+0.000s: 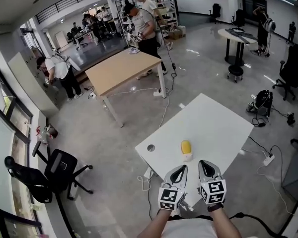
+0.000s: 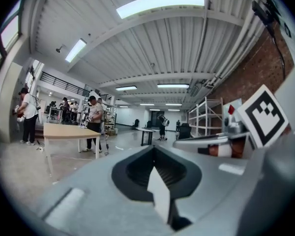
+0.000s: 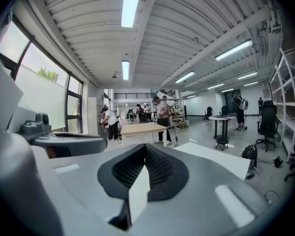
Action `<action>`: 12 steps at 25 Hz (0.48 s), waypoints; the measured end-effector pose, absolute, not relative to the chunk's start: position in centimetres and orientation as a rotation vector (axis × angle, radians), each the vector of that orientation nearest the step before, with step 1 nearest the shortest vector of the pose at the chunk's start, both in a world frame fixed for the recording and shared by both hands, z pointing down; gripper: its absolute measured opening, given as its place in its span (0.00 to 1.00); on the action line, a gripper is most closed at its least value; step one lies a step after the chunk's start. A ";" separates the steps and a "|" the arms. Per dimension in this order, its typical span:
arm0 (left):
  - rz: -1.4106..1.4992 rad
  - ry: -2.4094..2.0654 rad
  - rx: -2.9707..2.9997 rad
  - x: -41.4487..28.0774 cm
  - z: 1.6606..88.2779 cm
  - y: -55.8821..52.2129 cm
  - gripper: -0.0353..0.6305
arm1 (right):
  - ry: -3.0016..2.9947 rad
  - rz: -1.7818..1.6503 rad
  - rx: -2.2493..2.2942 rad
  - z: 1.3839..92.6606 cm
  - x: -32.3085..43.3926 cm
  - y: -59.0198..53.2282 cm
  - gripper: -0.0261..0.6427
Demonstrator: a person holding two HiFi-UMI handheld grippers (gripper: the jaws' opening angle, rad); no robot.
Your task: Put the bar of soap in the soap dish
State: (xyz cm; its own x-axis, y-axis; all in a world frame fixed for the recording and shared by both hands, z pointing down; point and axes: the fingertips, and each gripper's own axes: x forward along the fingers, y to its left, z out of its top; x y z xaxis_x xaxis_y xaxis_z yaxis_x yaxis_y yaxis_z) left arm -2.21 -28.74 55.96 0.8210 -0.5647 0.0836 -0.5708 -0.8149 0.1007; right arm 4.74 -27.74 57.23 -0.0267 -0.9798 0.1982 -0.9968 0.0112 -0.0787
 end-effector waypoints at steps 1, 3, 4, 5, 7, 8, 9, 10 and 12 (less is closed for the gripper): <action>0.087 -0.902 2.891 -2.2 56.1 -28.0 0.06 | -2.172 0.311 2.122 57.6 4.8 -27.1 0.06; 0.102 -0.943 2.880 -2.2 56.6 -26.5 0.06 | -2.209 0.291 2.087 57.6 4.5 -24.9 0.06; 0.111 -0.965 2.859 -2.1 56.9 -25.4 0.06 | -2.233 0.275 2.064 57.6 4.4 -23.3 0.06; 0.124 -0.986 2.833 -1.8 57.3 -24.0 0.06 | -2.248 0.268 2.050 57.7 4.5 -21.5 0.06; 0.145 -1.042 2.781 -1.2 58.8 -20.3 0.06 | -2.244 0.317 2.068 58.9 5.7 -16.9 0.06; 0.147 -1.062 2.756 -0.9 59.6 -17.9 0.06 | -2.226 0.370 2.096 60.0 6.7 -14.3 0.06; 0.146 -1.072 2.737 -0.8 60.4 -15.4 0.06 | -2.200 0.429 2.128 61.3 7.7 -11.6 0.06; 0.149 -1.073 2.731 -0.8 61.3 -12.9 0.06 | -2.171 0.485 2.158 62.4 8.7 -9.1 0.06; 0.168 -1.052 2.742 -1.0 61.9 -8.8 0.06 | -2.126 0.563 2.208 63.4 10.6 -5.2 0.06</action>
